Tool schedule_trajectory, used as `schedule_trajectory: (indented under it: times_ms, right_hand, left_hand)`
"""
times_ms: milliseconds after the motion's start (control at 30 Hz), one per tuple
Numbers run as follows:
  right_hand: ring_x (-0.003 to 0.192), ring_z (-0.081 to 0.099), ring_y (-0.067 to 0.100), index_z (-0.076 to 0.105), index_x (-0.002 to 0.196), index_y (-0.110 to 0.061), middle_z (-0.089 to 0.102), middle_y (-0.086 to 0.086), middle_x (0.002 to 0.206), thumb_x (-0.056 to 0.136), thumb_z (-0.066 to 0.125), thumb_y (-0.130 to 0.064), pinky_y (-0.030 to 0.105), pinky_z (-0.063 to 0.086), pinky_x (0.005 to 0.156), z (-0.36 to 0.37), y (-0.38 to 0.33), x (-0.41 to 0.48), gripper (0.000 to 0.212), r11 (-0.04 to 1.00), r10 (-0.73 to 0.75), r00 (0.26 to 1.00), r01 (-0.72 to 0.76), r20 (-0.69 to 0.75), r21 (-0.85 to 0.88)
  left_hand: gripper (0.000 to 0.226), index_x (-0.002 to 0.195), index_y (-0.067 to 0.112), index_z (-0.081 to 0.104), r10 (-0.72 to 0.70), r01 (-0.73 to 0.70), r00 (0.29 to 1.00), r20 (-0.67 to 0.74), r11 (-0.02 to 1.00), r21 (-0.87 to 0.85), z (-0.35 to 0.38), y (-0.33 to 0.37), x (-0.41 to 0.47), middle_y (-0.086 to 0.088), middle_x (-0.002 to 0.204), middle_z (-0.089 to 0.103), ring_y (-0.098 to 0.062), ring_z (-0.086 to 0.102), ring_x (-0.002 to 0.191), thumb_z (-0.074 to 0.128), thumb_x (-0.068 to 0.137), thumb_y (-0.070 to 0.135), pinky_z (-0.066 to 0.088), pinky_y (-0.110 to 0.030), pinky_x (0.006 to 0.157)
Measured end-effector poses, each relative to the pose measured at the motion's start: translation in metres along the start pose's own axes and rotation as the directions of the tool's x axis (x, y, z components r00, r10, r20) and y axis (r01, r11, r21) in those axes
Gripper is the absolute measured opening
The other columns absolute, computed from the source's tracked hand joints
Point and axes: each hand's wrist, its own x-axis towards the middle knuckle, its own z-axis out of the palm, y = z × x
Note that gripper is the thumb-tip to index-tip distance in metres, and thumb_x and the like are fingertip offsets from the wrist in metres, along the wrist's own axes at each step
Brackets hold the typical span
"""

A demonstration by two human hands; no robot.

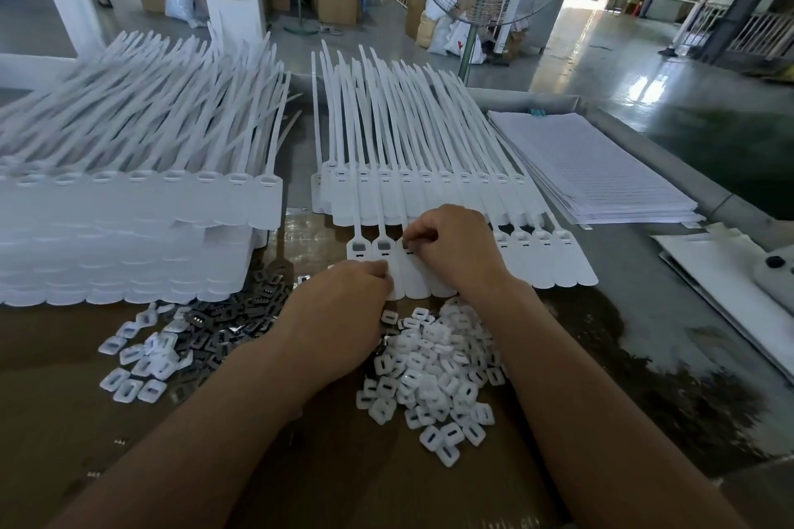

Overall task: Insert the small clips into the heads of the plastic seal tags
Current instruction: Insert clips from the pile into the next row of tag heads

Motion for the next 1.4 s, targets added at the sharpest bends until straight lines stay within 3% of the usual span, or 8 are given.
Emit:
schedule_trajectory:
  times_ms: [200, 367, 533, 667, 767, 900, 1167, 1400]
  right_hand:
    - [0.105, 0.049, 0.022, 0.064, 0.116, -0.023, 0.052, 0.003, 0.113, 0.093, 0.044, -0.007, 0.033, 0.044, 0.078, -0.004, -0.001, -0.013, 0.035, 0.959, -0.119, 0.987, 0.143, 0.112, -0.243]
    - [0.109, 0.042, 0.021, 0.058, 0.122, -0.018, 0.047, 0.004, 0.118, 0.093, 0.045, -0.01, 0.031, 0.04, 0.078, -0.005, -0.003, -0.021, 0.033, 0.89, -0.18, 0.966, 0.239, 0.184, -0.387]
    - [0.11, 0.047, 0.02, 0.063, 0.119, -0.019, 0.054, 0.004, 0.118, 0.089, 0.044, -0.002, 0.034, 0.042, 0.09, -0.013, 0.0, -0.023, 0.039, 0.975, -0.133, 0.982, 0.154, 0.133, -0.161]
    - [0.082, 0.055, -0.003, 0.071, 0.1, -0.024, 0.066, -0.012, 0.099, 0.086, 0.06, -0.015, 0.011, 0.04, 0.073, -0.02, -0.002, -0.026, 0.02, 0.989, -0.116, 0.991, 0.109, 0.064, 0.103]
    - [0.073, 0.058, -0.008, 0.071, 0.082, -0.029, 0.063, -0.021, 0.074, 0.077, 0.072, -0.02, 0.006, 0.045, 0.066, -0.026, -0.008, -0.033, 0.01, 0.958, -0.201, 0.953, 0.141, 0.228, 0.251]
    - [0.062, 0.052, -0.015, 0.073, 0.086, -0.02, 0.058, -0.02, 0.065, 0.075, 0.074, -0.016, 0.001, 0.04, 0.061, -0.024, -0.012, -0.037, 0.011, 0.967, -0.231, 0.89, 0.163, 0.394, 0.198]
    - [0.066, 0.059, -0.009, 0.071, 0.089, -0.02, 0.065, -0.015, 0.073, 0.073, 0.073, -0.005, 0.01, 0.05, 0.068, -0.036, -0.006, -0.04, 0.022, 0.972, -0.177, 0.836, 0.063, 0.519, 0.228]
    - [0.062, 0.057, -0.01, 0.068, 0.083, -0.025, 0.064, -0.013, 0.073, 0.074, 0.074, -0.007, 0.007, 0.047, 0.064, -0.041, -0.007, -0.042, 0.021, 0.975, -0.144, 0.819, 0.022, 0.556, 0.222]
  left_hand:
    - [0.039, 0.12, 0.015, 0.054, -0.001, 0.001, 1.0, -0.006, 1.0, 0.01, 0.0, 0.0, -0.001, 0.007, 0.129, 0.048, -0.012, 0.047, 0.115, 0.043, 0.083, 0.009, 0.044, -0.027, 0.093]
    - [0.04, 0.125, 0.017, 0.051, 0.017, -0.018, 1.0, 0.013, 1.0, 0.023, -0.002, 0.0, 0.0, 0.006, 0.133, 0.045, -0.012, 0.046, 0.118, 0.045, 0.086, 0.014, 0.04, -0.023, 0.095]
    - [0.044, 0.127, 0.018, 0.052, 0.002, -0.002, 1.0, 0.011, 1.0, -0.007, -0.004, -0.002, 0.002, 0.008, 0.133, 0.045, -0.011, 0.046, 0.119, 0.045, 0.085, 0.006, 0.043, -0.028, 0.096]
    - [0.052, 0.129, 0.021, 0.051, 0.024, -0.024, 1.0, 0.001, 0.998, -0.062, -0.005, -0.013, 0.006, 0.01, 0.138, 0.042, -0.011, 0.039, 0.125, 0.041, 0.083, -0.002, 0.039, -0.029, 0.102]
    - [0.053, 0.125, 0.024, 0.055, 0.014, -0.019, 0.999, -0.033, 0.988, -0.153, -0.005, -0.019, 0.007, 0.01, 0.139, 0.043, -0.012, 0.035, 0.128, 0.041, 0.083, -0.005, 0.033, -0.032, 0.106]
    - [0.053, 0.118, 0.024, 0.062, 0.03, -0.041, 0.998, -0.06, 0.981, -0.188, -0.004, -0.021, 0.007, 0.008, 0.135, 0.047, -0.011, 0.037, 0.126, 0.042, 0.08, -0.007, 0.031, -0.031, 0.107]
    - [0.054, 0.125, 0.021, 0.056, 0.007, -0.018, 0.998, -0.068, 0.985, -0.173, -0.003, -0.02, 0.006, 0.013, 0.137, 0.044, -0.009, 0.032, 0.128, 0.04, 0.081, -0.005, 0.024, -0.02, 0.103]
    - [0.053, 0.125, 0.021, 0.055, -0.004, -0.007, 0.998, -0.061, 0.985, -0.175, -0.002, -0.019, 0.006, 0.013, 0.137, 0.044, -0.011, 0.033, 0.127, 0.039, 0.082, -0.005, 0.027, -0.023, 0.103]
